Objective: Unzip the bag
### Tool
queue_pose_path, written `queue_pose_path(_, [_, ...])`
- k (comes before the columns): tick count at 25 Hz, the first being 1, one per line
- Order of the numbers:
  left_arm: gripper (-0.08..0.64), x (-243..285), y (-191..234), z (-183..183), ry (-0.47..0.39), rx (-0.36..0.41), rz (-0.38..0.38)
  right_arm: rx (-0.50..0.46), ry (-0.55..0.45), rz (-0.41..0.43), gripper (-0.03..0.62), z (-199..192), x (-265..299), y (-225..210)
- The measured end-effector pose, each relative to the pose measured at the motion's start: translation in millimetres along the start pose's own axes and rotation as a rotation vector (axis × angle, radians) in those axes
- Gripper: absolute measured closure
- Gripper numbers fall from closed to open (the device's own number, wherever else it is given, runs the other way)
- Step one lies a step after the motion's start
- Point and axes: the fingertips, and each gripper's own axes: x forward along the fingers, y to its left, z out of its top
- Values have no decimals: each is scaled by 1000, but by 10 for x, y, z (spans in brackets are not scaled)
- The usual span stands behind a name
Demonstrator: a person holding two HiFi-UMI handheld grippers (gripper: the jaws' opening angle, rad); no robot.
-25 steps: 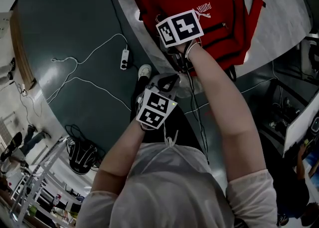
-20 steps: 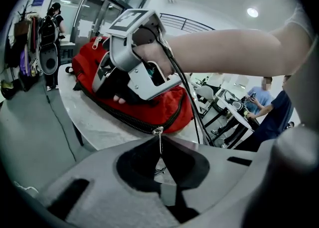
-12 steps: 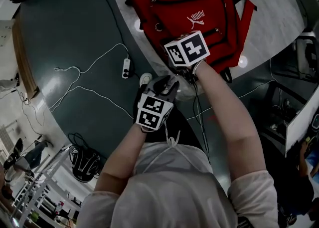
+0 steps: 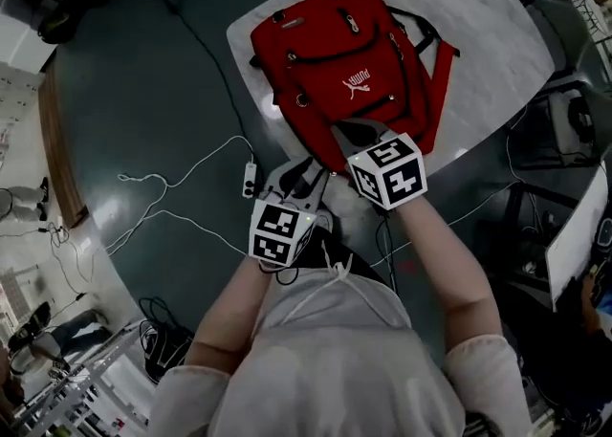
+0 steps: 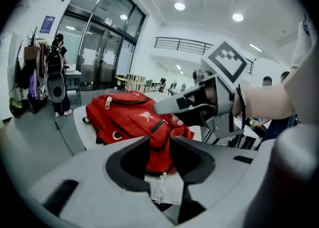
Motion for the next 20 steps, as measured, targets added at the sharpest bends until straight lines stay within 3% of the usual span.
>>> queue_pose_path(4, [439,-87,73,579,-123,69,1,-60,-146,-103,569,327,-340,-35])
queue_pose_path(9, [453,-364,5,1056,-241,100,23,-45,-328,-210,569,593,-836,67])
queue_pose_path(11, [491,-459,25,1284,-301,109,34,-41,-393,-249,569,740,-987,78])
queue_pose_path(15, [523,-643,-31,1647,-394,129,27,-36,-457,-301,569,871,-1210,116])
queue_pose_path(20, [540,-706,-183,1819,-428,166,-16,-33,-513,-348,569,912,-1397,147])
